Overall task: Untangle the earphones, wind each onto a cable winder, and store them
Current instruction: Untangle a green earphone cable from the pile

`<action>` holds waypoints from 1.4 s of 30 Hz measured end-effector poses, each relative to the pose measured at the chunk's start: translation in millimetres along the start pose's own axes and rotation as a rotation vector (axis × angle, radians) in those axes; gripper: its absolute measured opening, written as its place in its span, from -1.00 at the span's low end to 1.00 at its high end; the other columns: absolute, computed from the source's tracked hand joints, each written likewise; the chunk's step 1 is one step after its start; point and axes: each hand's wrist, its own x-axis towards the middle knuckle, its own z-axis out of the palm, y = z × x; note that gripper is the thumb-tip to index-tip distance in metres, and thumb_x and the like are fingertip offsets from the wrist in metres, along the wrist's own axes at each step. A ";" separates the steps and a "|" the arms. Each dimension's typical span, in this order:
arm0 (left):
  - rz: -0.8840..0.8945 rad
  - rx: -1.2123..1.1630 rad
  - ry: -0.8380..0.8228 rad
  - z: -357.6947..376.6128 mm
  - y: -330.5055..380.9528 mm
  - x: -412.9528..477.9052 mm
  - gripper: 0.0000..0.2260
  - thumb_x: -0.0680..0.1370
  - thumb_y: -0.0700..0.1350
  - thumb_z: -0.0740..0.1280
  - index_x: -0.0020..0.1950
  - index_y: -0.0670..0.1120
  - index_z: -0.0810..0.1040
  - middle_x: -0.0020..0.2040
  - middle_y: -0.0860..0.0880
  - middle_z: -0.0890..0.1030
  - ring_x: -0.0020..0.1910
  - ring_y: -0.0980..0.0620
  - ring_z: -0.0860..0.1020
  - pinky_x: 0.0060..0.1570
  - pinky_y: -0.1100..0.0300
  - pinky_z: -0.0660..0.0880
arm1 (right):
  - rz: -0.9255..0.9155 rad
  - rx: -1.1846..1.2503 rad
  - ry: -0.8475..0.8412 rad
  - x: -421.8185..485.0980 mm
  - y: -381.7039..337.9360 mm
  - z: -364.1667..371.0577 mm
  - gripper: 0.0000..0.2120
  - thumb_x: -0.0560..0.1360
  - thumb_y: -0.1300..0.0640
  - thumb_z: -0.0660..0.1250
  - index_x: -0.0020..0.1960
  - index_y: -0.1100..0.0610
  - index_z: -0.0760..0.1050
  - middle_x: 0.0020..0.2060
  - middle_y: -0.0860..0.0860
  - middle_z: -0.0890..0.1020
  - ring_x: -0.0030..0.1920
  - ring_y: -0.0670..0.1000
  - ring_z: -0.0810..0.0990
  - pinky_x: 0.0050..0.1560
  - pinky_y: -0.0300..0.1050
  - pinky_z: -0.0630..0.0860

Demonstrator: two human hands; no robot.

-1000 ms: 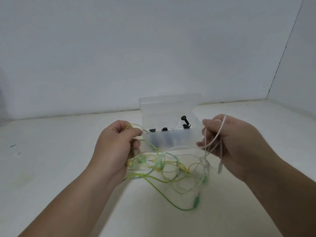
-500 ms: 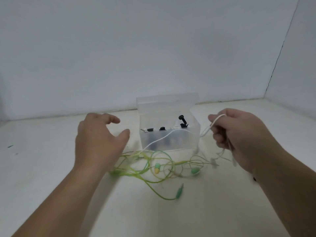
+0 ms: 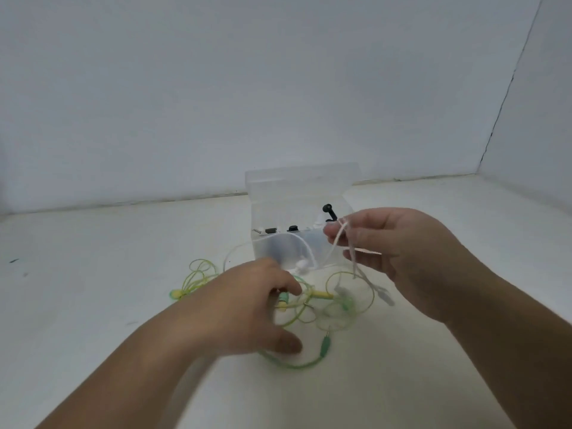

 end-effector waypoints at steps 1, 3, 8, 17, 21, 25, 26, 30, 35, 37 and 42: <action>-0.013 -0.005 0.004 -1.0 -0.7 -0.3 -0.49 0.32 0.22 0.54 0.23 0.28 0.49 0.07 0.29 0.46 0.08 0.29 0.46 0.10 0.29 0.45 | 0.002 -0.152 -0.030 -1.0 2.2 0.6 -0.81 0.51 0.31 0.37 0.03 0.10 0.68 -0.02 -0.03 0.73 0.04 -0.05 0.68 0.15 -0.10 0.55; -0.025 -0.033 0.066 -1.9 -0.8 -0.2 -0.67 0.37 0.14 0.54 0.08 0.24 0.54 -0.05 0.29 0.51 -0.06 0.31 0.49 -0.07 0.36 0.46 | -0.026 -0.552 -0.007 -1.3 8.1 2.0 -0.69 0.49 0.26 0.40 0.16 -0.04 0.63 0.11 -0.16 0.65 0.02 -0.24 0.58 0.11 -0.30 0.48; -0.056 -0.063 0.154 2.2 -1.8 3.5 -0.88 0.46 -0.01 0.46 -0.08 0.13 0.54 -0.26 0.16 0.61 -0.28 0.24 0.52 -0.32 0.32 0.44 | -0.366 -0.634 0.155 -12.2 -0.6 12.0 -0.82 0.41 0.24 0.47 -0.13 -0.04 0.62 -0.26 -0.15 0.60 -0.30 -0.15 0.53 -0.23 -0.30 0.47; -0.102 -0.506 0.321 -6.5 -0.8 3.3 -0.87 0.39 -0.25 0.46 -0.28 -0.06 0.57 -0.39 0.02 0.58 -0.49 0.08 0.56 -0.36 0.07 0.55 | -0.180 -0.935 -0.481 -36.9 2.7 57.5 -0.64 0.39 -0.13 0.50 0.15 -0.12 0.55 -0.28 -0.41 0.54 -0.31 -0.36 0.45 -0.25 -0.47 0.33; 0.041 -0.896 0.474 -15.1 3.8 0.5 -0.88 0.39 -0.17 0.49 -0.28 -0.12 0.57 -0.43 -0.07 0.53 -0.48 0.01 0.52 -0.41 0.17 0.44 | -0.188 -0.991 -0.548 -36.7 9.0 58.7 -0.85 0.44 0.02 0.45 0.01 -0.06 0.61 -0.24 -0.18 0.60 -0.32 -0.27 0.47 -0.27 -0.45 0.35; 0.269 -1.158 0.282 -16.8 -4.0 -0.6 -0.70 0.32 0.07 0.53 -0.12 -0.12 0.66 -0.21 -0.13 0.63 -0.19 -0.07 0.60 -0.21 0.12 0.55 | -0.208 -0.894 -0.569 -35.9 8.4 55.3 -0.96 0.50 0.06 0.40 -0.12 -0.04 0.57 -0.31 -0.20 0.59 -0.36 -0.24 0.49 -0.30 -0.44 0.32; 0.313 -1.144 0.166 -17.8 -6.5 -2.2 -0.59 0.31 0.12 0.56 -0.02 -0.15 0.66 -0.14 -0.17 0.65 -0.11 -0.11 0.62 -0.11 0.10 0.56 | -0.163 -0.742 -0.539 -35.1 4.3 51.9 -0.91 0.52 0.10 0.40 -0.16 0.00 0.56 -0.37 -0.19 0.60 -0.42 -0.22 0.51 -0.33 -0.42 0.36; 0.263 -0.956 0.035 -21.2 -12.3 -6.7 -0.77 0.34 -0.20 0.56 -0.03 -0.14 0.65 -0.23 -0.17 0.64 -0.23 -0.04 0.61 -0.17 0.21 0.54 | -0.090 0.150 -0.177 -23.8 -15.3 31.1 -0.84 0.56 0.32 0.28 -0.19 0.19 0.51 -0.38 0.11 0.63 -0.47 0.04 0.58 -0.45 -0.18 0.49; -0.013 -0.690 0.464 -19.8 -21.3 2.8 -0.80 0.48 -0.13 0.51 -0.32 -0.07 0.59 -0.46 -0.17 0.44 -0.43 0.07 0.55 -0.36 0.25 0.40 | -0.127 0.457 0.421 3.6 -10.8 -8.4 -0.77 0.58 0.28 0.26 -0.24 0.13 0.49 -0.42 0.03 0.46 -0.48 -0.05 0.36 -0.47 -0.25 0.38; -0.101 -0.488 0.516 -18.8 -28.3 5.6 -0.77 0.49 -0.12 0.48 -0.35 -0.02 0.57 -0.49 0.03 0.43 -0.49 0.10 0.42 -0.37 0.20 0.35 | -0.158 0.450 0.602 6.9 -7.7 -19.1 -0.78 0.59 0.26 0.25 -0.21 0.10 0.48 -0.39 0.02 0.41 -0.47 -0.06 0.30 -0.45 -0.24 0.35; -0.294 -0.415 0.642 -18.8 -40.3 9.2 -0.62 0.61 0.09 0.28 -0.34 -0.04 0.59 -0.42 0.03 0.57 -0.48 0.07 0.48 -0.39 0.14 0.37 | -0.119 0.427 0.897 6.0 -17.8 -40.3 -0.85 0.56 0.18 0.26 -0.17 0.03 0.51 -0.37 -0.02 0.43 -0.50 -0.08 0.32 -0.43 -0.21 0.41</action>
